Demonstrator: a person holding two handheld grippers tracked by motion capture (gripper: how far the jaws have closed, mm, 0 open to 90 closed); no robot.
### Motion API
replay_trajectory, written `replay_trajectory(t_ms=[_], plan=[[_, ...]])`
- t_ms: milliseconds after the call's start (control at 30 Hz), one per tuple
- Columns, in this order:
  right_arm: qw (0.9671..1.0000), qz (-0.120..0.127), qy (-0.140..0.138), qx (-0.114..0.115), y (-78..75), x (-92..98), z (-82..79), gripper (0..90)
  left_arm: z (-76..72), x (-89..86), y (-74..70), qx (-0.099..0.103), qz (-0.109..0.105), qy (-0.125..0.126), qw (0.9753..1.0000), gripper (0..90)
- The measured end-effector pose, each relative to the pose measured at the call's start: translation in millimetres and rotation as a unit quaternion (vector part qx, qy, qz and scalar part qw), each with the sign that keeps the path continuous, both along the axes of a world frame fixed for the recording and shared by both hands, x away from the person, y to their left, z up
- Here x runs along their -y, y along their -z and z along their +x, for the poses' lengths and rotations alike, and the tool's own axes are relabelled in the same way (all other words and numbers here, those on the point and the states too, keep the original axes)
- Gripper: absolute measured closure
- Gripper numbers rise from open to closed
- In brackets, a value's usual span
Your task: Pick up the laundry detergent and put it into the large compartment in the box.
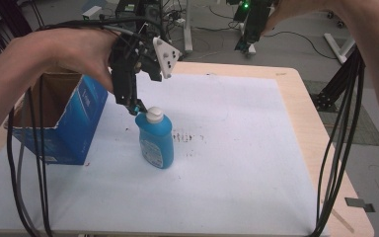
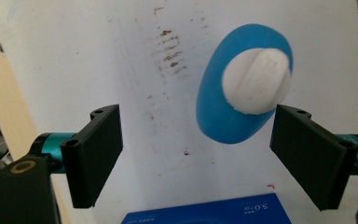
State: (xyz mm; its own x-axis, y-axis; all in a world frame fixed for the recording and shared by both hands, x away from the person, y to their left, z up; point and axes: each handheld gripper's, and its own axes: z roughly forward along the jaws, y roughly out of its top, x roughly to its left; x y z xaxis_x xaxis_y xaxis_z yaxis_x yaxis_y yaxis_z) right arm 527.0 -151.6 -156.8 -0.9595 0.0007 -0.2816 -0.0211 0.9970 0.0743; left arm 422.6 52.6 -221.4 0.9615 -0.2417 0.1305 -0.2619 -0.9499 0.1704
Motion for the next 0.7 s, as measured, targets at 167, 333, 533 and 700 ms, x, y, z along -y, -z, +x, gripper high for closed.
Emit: replay_trajectory(t_ms=[167, 333, 533, 700], plan=[[1.0, -0.001, 0.002, 0.002, -0.4, 1.1, -0.6, 12.8, -4.6, 2.7, 3.5, -0.012, 0.009, 0.017, 0.9997, 17.0], [1.0, -0.003, 0.001, 0.003, 0.0, 1.5, -0.9, 12.8, -10.7, 7.9, 8.4, -0.017, 0.023, 0.033, 0.9991, 17.0], [1.0, -0.004, -0.002, 0.004, 1.1, 0.7, -2.2, 12.8, -13.0, 13.6, 17.6, -0.023, 0.036, 0.045, 0.9981, 17.0], [1.0, -0.001, -0.002, 0.004, -0.1, 1.2, -3.4, 12.8, -14.4, 16.9, 28.7, -0.025, 0.043, 0.052, 0.9974, 16.9]])
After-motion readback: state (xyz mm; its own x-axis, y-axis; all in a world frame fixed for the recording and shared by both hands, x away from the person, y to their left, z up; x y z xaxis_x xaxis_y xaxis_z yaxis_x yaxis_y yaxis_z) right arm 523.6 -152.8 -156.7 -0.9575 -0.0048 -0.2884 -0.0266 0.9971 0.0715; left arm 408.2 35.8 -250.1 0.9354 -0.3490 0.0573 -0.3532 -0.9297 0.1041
